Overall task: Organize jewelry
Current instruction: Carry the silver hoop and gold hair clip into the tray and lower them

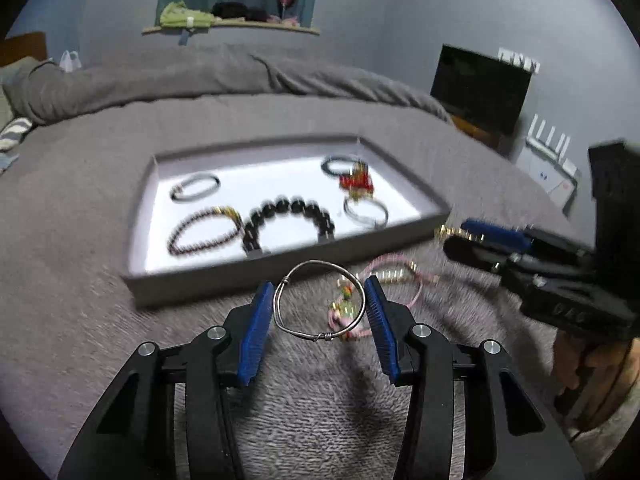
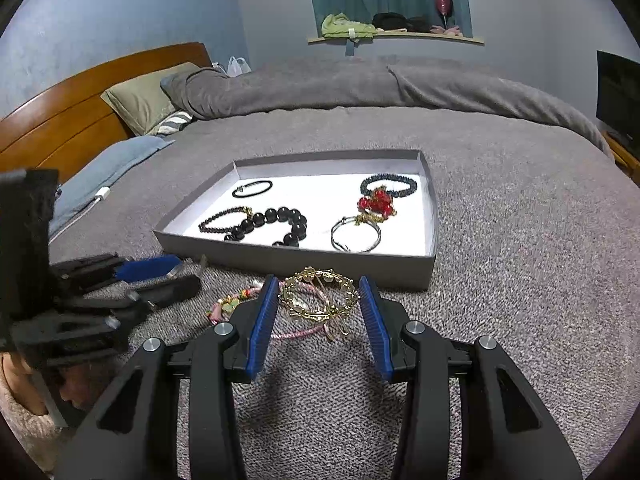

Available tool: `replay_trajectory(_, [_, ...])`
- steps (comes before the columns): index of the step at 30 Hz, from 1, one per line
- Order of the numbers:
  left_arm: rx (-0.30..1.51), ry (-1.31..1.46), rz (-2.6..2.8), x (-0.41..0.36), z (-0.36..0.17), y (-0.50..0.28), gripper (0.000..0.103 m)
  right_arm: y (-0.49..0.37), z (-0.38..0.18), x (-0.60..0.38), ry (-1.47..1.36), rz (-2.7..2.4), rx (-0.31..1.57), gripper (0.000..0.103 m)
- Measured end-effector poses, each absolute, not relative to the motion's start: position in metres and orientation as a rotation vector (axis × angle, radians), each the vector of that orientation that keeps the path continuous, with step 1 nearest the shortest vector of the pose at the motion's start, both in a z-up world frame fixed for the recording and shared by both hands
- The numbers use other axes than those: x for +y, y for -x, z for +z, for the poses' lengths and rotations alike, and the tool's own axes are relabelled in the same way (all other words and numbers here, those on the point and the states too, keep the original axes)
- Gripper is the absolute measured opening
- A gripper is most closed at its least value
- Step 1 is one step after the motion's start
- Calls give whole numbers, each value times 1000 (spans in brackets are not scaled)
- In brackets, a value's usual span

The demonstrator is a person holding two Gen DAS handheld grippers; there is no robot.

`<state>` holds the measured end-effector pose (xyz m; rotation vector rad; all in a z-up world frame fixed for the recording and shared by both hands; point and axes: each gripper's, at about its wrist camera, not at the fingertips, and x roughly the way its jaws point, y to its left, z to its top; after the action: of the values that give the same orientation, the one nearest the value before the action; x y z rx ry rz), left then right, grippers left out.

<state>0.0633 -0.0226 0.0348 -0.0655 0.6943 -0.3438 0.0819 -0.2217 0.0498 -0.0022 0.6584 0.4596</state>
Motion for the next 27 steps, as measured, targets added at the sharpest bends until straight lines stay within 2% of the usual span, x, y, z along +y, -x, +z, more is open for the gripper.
replay_trajectory(5, [662, 44, -310, -12, 67, -86, 49, -105, 74, -218, -9, 479, 620, 42])
replay_trajectory(10, [700, -29, -296, -5, 84, -136, 49, -151, 87, -196, 108, 464, 615, 42])
replay_trajectory(18, [869, 34, -340, 13, 59, -222, 49, -229, 65, -165, 234, 476, 714, 42])
replay_trajectory(27, [1009, 53, -297, 6, 31, -288, 49, -261, 40, -146, 291, 536, 848, 42])
